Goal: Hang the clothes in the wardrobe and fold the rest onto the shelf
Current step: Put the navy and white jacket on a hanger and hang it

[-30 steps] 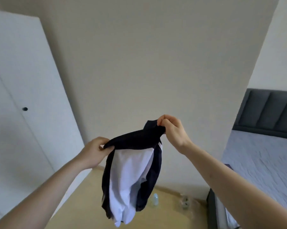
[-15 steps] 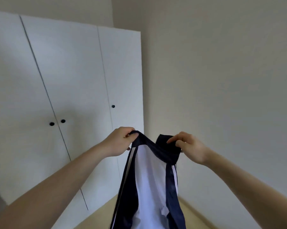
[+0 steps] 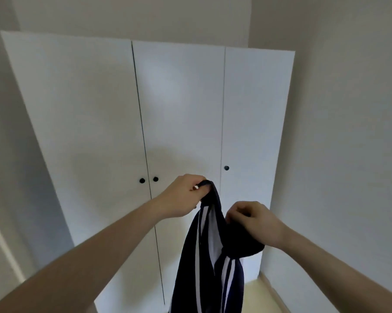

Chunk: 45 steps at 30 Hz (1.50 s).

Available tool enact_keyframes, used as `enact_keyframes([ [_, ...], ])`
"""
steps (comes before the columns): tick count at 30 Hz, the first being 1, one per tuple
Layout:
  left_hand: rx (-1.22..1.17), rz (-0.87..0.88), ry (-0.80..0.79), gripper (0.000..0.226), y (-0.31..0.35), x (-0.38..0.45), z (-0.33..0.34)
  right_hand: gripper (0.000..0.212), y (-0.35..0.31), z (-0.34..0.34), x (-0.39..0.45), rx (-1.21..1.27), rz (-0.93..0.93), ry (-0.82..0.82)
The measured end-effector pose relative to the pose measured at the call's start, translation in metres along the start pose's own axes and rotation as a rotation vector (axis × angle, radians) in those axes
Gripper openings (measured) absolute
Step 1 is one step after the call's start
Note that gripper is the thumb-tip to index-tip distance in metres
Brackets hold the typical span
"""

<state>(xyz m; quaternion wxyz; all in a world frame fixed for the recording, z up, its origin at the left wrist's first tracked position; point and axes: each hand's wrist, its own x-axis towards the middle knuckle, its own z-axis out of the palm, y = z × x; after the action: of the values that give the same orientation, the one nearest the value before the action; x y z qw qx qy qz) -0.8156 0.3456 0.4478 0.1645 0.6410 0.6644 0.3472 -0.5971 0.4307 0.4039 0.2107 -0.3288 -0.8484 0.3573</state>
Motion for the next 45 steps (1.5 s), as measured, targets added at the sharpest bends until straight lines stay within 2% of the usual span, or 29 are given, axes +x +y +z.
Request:
enact_keyframes([
  [4,-0.024,-0.065,0.089,0.044,-0.038,0.031,-0.03,0.029,-0.017,0.02,0.054,0.076,-0.001,-0.166],
  [7,-0.051,-0.083,0.11,0.04,-0.057,0.065,-0.05,0.035,-0.02,0.043,0.096,-0.161,-0.068,-0.199],
  [10,-0.012,-0.088,0.097,0.035,-0.083,0.099,-0.067,0.034,-0.015,0.063,0.145,-0.343,-0.066,-0.084],
  [13,-0.014,-0.111,0.06,0.032,-0.119,0.125,-0.092,0.033,-0.016,0.067,0.189,-0.179,0.048,0.084],
  [16,-0.008,-0.192,-0.136,0.022,-0.167,0.138,-0.116,0.029,-0.019,0.065,0.224,-0.078,0.087,0.264],
  [18,0.033,-0.244,-0.231,0.02,-0.204,0.148,-0.126,0.036,-0.022,0.068,0.239,-0.067,0.085,0.305],
  [20,0.119,-0.278,-0.212,0.027,-0.241,0.16,-0.133,0.043,-0.025,0.076,0.248,-0.055,0.076,0.305],
  [24,0.598,-0.317,-0.111,0.062,-0.305,0.175,-0.14,0.048,-0.024,0.09,0.259,-0.04,0.099,0.318],
  [27,0.653,-0.361,-0.178,0.079,-0.336,0.179,-0.132,0.048,-0.025,0.091,0.261,-0.041,0.119,0.301],
  [34,0.446,-0.391,-0.17,0.08,-0.371,0.191,-0.109,0.025,-0.023,0.091,0.263,-0.07,0.186,0.269],
  [39,0.62,-0.403,-0.08,0.065,-0.376,0.201,-0.093,0.02,-0.009,0.088,0.261,-0.11,0.193,0.292],
  [42,0.657,-0.45,0.035,0.063,-0.376,0.197,-0.078,0.024,-0.002,0.087,0.256,-0.144,0.195,0.277],
  [45,0.657,-0.501,0.06,0.067,-0.378,0.187,-0.064,0.028,0.002,0.084,0.248,-0.146,0.186,0.249],
])
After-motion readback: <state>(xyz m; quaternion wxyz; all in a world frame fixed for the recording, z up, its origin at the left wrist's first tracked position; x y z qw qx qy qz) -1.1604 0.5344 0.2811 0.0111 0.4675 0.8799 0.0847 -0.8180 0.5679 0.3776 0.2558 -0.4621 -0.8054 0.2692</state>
